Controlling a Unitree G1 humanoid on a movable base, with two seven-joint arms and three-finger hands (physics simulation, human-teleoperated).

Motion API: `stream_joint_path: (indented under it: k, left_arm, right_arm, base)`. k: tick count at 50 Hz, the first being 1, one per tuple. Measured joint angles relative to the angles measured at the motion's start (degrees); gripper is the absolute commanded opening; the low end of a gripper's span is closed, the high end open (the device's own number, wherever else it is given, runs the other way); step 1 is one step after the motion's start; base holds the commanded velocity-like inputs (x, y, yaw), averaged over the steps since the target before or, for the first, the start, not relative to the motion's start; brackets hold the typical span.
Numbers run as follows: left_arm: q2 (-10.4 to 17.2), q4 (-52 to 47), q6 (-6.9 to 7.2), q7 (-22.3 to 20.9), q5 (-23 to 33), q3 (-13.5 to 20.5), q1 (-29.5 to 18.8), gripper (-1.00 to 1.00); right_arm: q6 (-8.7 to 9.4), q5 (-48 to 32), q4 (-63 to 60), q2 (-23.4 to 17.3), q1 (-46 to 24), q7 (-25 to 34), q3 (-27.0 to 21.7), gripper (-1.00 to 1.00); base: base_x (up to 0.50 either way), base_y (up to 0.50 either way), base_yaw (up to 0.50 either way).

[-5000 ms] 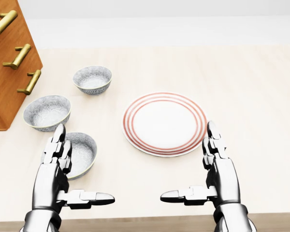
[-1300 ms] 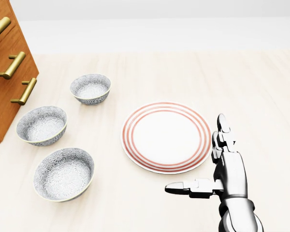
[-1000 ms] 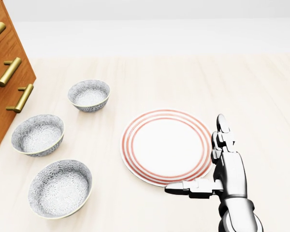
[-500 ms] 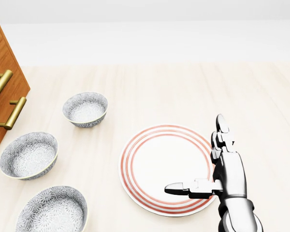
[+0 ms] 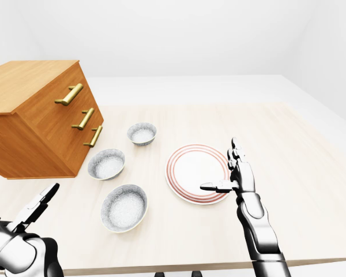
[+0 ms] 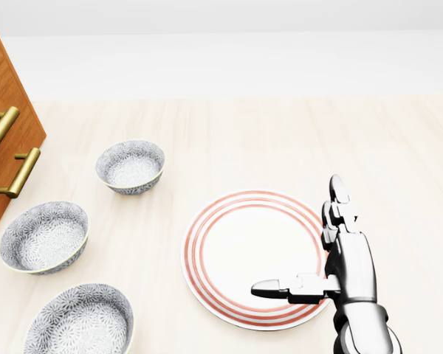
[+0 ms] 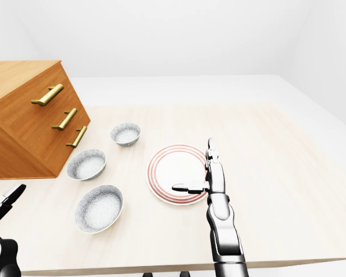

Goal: Put the bowl at the front on the plate.

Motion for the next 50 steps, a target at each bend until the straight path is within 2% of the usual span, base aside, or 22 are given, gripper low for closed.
stream_joint_path:
  k: [14,27,32,39,50]
  left_arm:
    - [0.04,0.32,0.00,0.00,0.26,-0.11,-0.07,1.00]
    - [0.14,0.61,0.00,0.00,0.40,-0.29,-0.14,1.00]
    - [0.15,0.43,0.00,0.00,0.36,-0.28,-0.16,1.00]
    - [0.21,0.42,0.00,0.00,0.09,-0.21,-0.23,1.00]
    - [0.19,0.16,0.00,0.00,-0.13,-0.10,-0.21,1.00]
  right_arm:
    - [0.00,-4.78,-3.03,-0.01,0.94,0.22,2.10,1.00]
    - [0.00,-18.27,-11.31,0.43,-1.73,3.82,8.04,1.00]
    - [0.00,-27.39,-14.94,0.63,-3.67,8.00,11.35,1.00]
    - [0.00,-42.90,-18.26,1.85,-6.30,16.86,15.13,1.00]
    - [0.00,-64.32,-19.91,4.58,-8.82,31.00,17.07,1.00]
  base:
    - [0.00,0.00,0.00]
    - [0.00,0.00,0.00]
    - [0.00,0.00,0.00]
    - [0.00,0.00,0.00]
    - [0.00,0.00,0.00]
